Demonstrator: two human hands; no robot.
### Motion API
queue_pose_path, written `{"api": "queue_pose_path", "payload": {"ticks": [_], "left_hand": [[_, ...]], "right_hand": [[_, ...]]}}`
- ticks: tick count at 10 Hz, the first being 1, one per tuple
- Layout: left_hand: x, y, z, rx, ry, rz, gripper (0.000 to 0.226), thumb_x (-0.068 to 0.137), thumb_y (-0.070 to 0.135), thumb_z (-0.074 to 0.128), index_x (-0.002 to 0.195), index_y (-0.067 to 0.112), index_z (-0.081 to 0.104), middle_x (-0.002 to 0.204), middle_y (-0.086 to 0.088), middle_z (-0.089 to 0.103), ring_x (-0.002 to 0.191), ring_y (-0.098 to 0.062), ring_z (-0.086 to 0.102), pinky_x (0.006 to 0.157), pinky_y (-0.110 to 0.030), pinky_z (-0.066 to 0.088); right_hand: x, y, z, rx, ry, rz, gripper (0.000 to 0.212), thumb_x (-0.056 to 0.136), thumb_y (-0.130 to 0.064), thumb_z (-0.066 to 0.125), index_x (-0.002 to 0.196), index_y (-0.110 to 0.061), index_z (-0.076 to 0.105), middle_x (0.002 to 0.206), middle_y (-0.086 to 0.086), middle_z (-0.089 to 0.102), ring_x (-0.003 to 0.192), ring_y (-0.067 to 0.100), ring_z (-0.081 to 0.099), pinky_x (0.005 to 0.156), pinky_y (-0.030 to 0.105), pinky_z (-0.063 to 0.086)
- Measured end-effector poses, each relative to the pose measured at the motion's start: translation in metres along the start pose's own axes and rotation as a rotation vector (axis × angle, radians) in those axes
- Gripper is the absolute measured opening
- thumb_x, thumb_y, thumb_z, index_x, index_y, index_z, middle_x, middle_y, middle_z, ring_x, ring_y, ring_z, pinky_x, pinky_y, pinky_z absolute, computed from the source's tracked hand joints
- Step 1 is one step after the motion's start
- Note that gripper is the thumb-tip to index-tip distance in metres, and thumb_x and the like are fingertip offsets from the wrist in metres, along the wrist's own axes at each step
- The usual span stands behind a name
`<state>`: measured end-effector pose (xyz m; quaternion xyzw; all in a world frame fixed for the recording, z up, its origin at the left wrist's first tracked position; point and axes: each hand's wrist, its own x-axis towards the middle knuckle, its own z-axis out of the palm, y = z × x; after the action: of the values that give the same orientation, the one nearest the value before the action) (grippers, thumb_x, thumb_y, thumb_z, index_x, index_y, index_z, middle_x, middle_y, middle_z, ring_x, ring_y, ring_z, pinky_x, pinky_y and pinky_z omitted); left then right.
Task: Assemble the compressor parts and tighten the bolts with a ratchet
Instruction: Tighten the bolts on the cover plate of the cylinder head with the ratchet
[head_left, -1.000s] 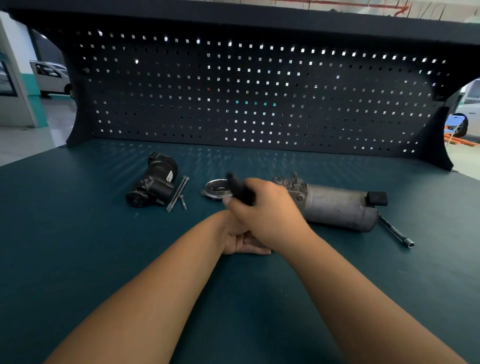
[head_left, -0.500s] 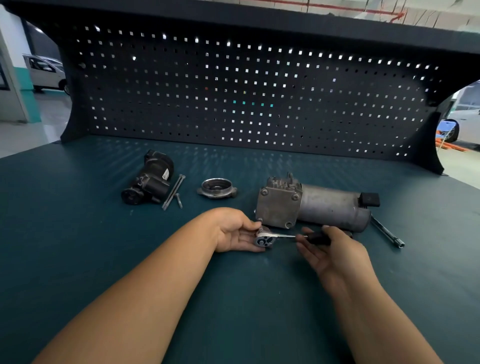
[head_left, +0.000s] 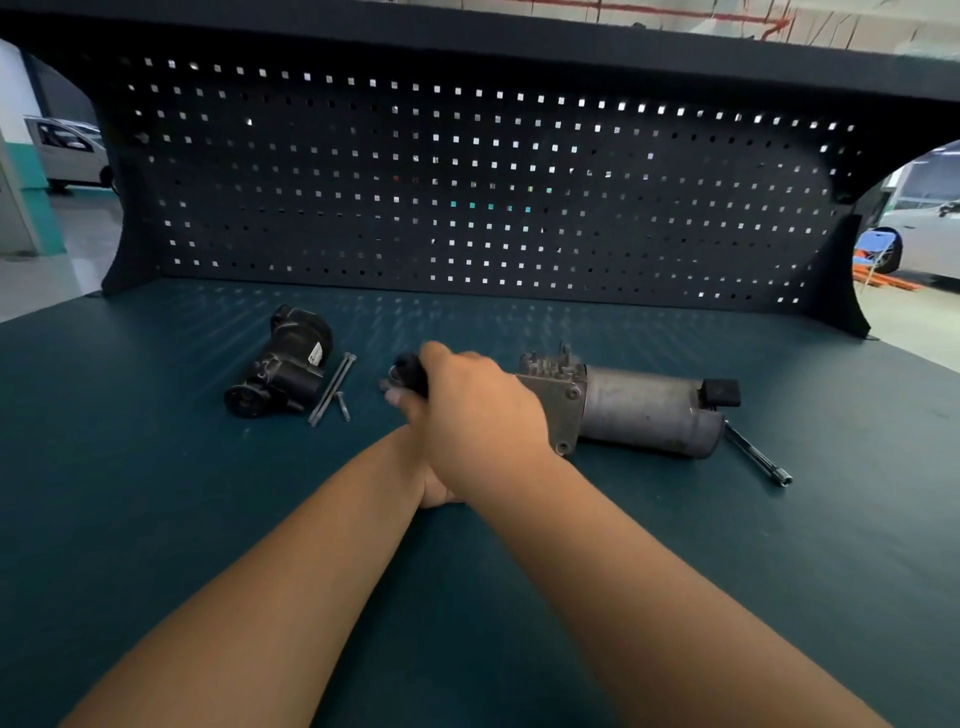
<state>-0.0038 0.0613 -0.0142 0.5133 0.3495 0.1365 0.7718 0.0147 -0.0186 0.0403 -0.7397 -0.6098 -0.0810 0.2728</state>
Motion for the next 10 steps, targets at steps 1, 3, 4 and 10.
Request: {"api": "queue_pose_path", "payload": {"ticks": [1,3,4,10], "left_hand": [[-0.003,-0.001,-0.001,0.074,-0.058,0.001,0.028,0.099,0.006,0.034,0.084,0.003,0.057,0.057,-0.006,0.068,0.066,-0.018,0.070,0.058,-0.026,0.056],[-0.002,0.001,-0.005,0.096,-0.120,-0.103,0.020,0.097,0.005,0.040,0.089,-0.002,0.057,0.073,-0.015,0.071,0.102,-0.030,0.058,0.087,-0.037,0.048],[-0.002,0.001,-0.006,0.105,-0.148,-0.116,0.020,0.097,0.005,0.040,0.096,-0.005,0.057,0.077,-0.017,0.071,0.105,-0.033,0.058,0.077,-0.035,0.053],[-0.003,-0.001,0.002,0.064,0.019,0.003,0.029,0.100,0.007,0.033,0.082,0.004,0.055,0.059,-0.006,0.065,0.062,-0.017,0.070,0.055,-0.026,0.055]], "right_hand": [[-0.007,0.026,-0.006,0.253,0.212,0.101,0.025,0.092,-0.040,0.052,0.104,-0.019,0.055,0.095,0.005,0.063,0.088,0.027,0.058,0.068,0.032,0.042],[-0.046,0.095,-0.008,1.344,0.478,0.858,0.018,0.094,-0.018,0.045,0.079,-0.012,0.051,0.061,0.006,0.065,0.043,0.017,0.058,0.044,0.023,0.046],[-0.057,0.108,0.000,1.646,0.372,1.102,0.015,0.099,-0.021,0.038,0.094,-0.011,0.047,0.079,0.014,0.064,0.054,0.021,0.059,0.052,0.030,0.047],[-0.006,0.026,-0.012,0.222,0.212,-0.001,0.015,0.086,-0.030,0.062,0.083,-0.019,0.051,0.081,-0.002,0.050,0.075,0.018,0.048,0.061,0.026,0.032]]}}
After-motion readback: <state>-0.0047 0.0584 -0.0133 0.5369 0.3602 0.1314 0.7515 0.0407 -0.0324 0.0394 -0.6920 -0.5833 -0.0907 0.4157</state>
